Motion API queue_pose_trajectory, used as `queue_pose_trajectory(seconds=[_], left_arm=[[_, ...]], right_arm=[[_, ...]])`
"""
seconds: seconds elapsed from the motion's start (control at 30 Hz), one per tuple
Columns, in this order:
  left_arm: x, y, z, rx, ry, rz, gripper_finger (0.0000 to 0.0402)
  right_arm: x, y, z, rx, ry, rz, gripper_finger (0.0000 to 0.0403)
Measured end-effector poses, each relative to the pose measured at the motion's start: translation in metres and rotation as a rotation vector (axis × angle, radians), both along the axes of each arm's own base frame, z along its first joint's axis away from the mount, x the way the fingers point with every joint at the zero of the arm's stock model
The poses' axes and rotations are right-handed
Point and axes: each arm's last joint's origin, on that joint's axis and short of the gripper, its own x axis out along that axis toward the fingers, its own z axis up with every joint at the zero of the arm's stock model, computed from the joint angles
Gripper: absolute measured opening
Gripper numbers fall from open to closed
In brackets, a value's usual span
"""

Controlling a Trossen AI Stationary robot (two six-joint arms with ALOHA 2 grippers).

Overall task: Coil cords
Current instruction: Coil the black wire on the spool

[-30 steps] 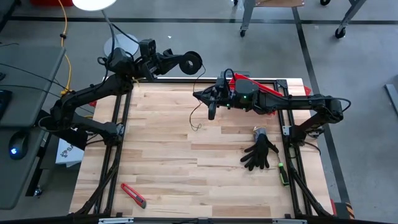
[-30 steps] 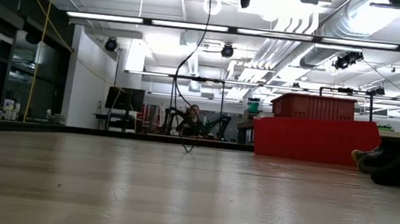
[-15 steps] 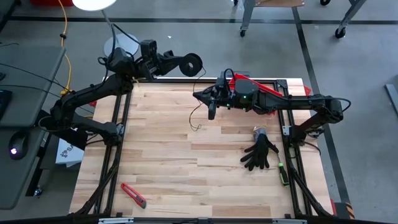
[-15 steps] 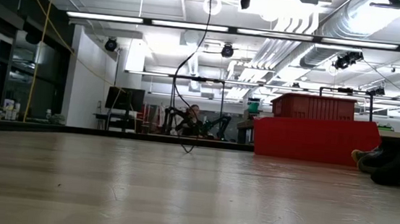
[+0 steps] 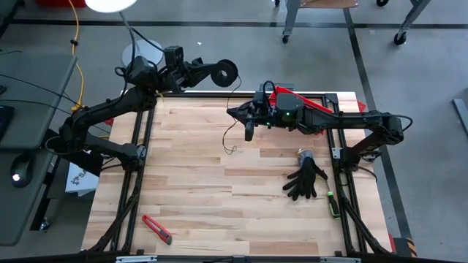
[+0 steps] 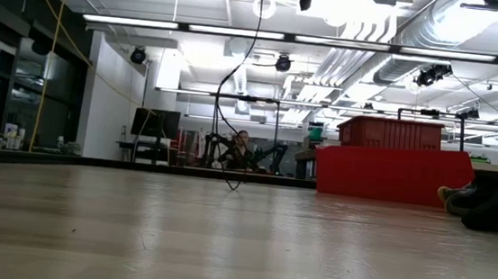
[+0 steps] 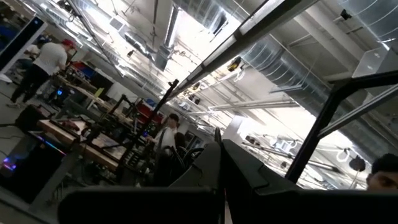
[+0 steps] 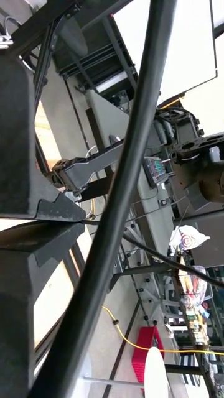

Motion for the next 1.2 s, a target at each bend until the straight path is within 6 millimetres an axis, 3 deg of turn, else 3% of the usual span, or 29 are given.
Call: queue_pose_trajectory(seconds=[1.2], left_arm=[[0.0021,-0.0021,-0.0019,-0.074,0.020,-0.051,0.0003]], right_arm=[[0.0004,0.0023,0.0065,-0.022,-0.065,0.081,0.0000]])
